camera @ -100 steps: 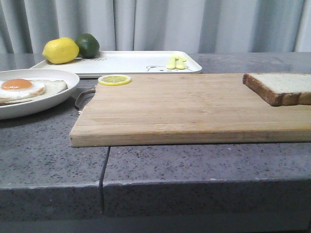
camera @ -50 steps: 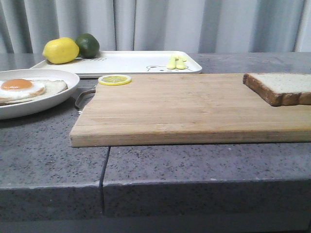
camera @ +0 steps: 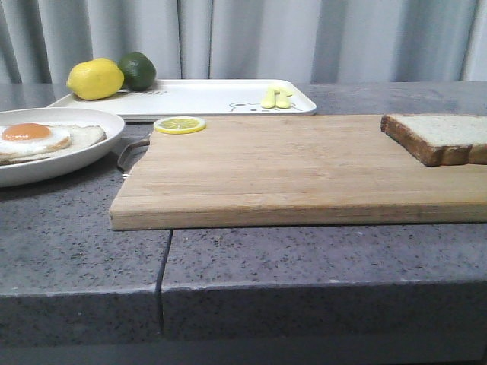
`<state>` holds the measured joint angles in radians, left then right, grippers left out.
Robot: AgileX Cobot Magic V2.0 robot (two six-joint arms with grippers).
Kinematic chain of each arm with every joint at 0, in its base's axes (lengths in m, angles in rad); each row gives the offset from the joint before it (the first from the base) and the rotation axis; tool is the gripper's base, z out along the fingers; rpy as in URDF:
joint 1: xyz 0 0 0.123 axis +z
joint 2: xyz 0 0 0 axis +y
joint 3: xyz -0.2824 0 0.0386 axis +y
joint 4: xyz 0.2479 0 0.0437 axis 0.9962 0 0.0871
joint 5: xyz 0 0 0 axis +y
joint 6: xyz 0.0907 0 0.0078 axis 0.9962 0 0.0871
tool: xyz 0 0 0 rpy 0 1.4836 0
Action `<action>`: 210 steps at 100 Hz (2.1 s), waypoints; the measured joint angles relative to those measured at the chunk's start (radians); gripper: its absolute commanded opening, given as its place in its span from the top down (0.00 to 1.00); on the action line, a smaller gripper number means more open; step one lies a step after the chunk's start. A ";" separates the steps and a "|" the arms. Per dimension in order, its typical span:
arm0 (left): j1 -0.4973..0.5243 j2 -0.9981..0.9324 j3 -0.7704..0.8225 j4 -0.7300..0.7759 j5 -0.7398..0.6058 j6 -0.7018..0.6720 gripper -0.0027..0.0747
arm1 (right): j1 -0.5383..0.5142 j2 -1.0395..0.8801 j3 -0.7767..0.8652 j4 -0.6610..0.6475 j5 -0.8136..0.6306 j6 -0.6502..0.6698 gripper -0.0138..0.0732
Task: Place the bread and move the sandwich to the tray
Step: 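Lower the right gripper and grasp the bread slice by its crust edge, then lift the bread slice and carry it over the egg toast on the plate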
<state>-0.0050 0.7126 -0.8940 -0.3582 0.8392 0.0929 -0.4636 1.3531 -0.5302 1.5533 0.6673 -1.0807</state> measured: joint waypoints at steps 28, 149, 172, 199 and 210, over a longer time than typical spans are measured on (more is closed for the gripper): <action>0.000 0.000 0.000 0.000 0.000 0.000 0.49 | 0.000 0.064 -0.041 0.004 0.047 -0.003 0.37; 0.000 0.000 0.000 0.000 0.000 0.000 0.49 | 0.000 0.136 -0.086 0.025 0.174 -0.015 0.91; 0.000 0.000 0.000 0.000 0.000 0.000 0.49 | 0.002 -0.003 -0.105 0.021 0.222 0.062 0.91; 0.000 0.000 0.000 0.000 0.000 0.000 0.49 | 0.027 -0.169 -0.219 0.023 0.254 0.204 0.91; 0.000 0.000 0.000 0.000 0.000 0.000 0.49 | 0.110 -0.205 -0.260 0.040 0.224 0.248 0.91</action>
<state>-0.0050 0.7126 -0.8940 -0.3582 0.8392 0.0929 -0.3538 1.1477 -0.7899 1.5930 0.8917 -0.8323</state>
